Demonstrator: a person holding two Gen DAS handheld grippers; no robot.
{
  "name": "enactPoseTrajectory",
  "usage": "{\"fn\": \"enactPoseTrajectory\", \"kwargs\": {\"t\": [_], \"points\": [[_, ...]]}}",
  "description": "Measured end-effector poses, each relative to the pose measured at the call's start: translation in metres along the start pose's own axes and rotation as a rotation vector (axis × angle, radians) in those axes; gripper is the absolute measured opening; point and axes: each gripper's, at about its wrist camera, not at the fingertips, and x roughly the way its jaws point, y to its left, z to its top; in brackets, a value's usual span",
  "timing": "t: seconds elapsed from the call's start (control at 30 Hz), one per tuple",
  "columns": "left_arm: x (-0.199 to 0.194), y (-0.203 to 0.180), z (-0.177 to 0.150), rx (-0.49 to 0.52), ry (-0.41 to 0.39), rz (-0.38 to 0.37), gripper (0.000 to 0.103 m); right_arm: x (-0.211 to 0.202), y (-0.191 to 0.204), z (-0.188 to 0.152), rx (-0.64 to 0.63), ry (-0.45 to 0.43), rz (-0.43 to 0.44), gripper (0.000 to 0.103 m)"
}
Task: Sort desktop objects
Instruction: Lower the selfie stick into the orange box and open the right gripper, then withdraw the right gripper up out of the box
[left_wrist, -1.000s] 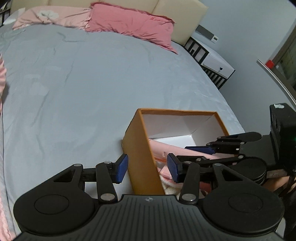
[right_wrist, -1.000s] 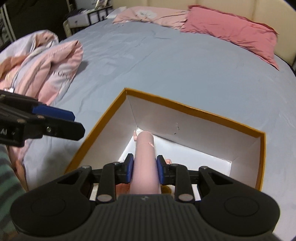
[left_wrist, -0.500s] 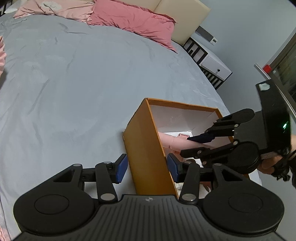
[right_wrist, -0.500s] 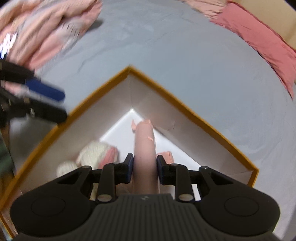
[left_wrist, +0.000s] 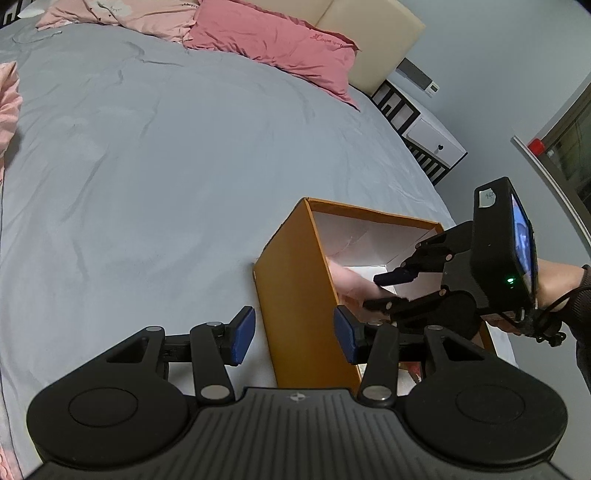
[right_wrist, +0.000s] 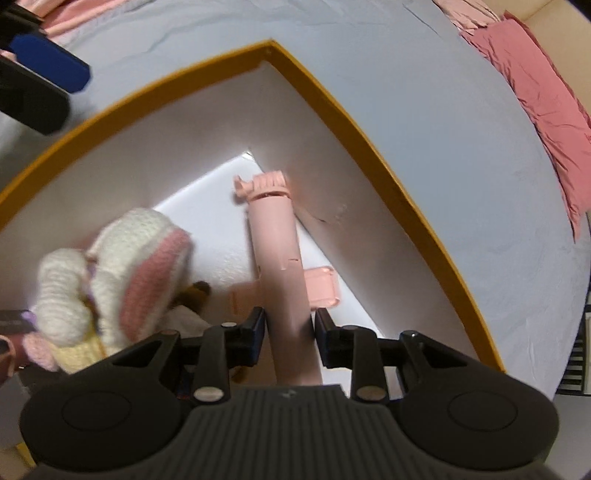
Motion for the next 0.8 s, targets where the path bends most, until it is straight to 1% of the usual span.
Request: {"fn": "enactPoseTrajectory", "kwargs": {"t": [0.03, 0.13, 0.23, 0.4, 0.6, 0.8], "points": [[0.000, 0.000, 0.000, 0.000, 0.001, 0.001, 0.053, 0.001, 0.000, -0.001, -0.002, 0.001, -0.016, 0.029], [0.001, 0.000, 0.000, 0.000, 0.003, 0.007, 0.054, 0.000, -0.002, -0.002, 0.013, -0.014, -0.024, 0.029], [0.001, 0.000, -0.001, 0.000, 0.004, 0.010, 0.053, 0.000, 0.003, -0.004, -0.022, -0.021, -0.054, 0.028], [0.002, 0.001, -0.002, -0.001, -0.001, 0.007, 0.054, -0.009, 0.006, -0.007, -0.020, -0.052, -0.054, 0.028], [-0.004, -0.004, -0.001, 0.024, -0.011, -0.007, 0.053, -0.029, 0.005, -0.015, 0.049, -0.101, -0.070, 0.028], [-0.020, -0.034, -0.001, 0.102, -0.032, 0.001, 0.053, -0.059, 0.024, -0.025, 0.129, -0.173, -0.069, 0.028]]}}
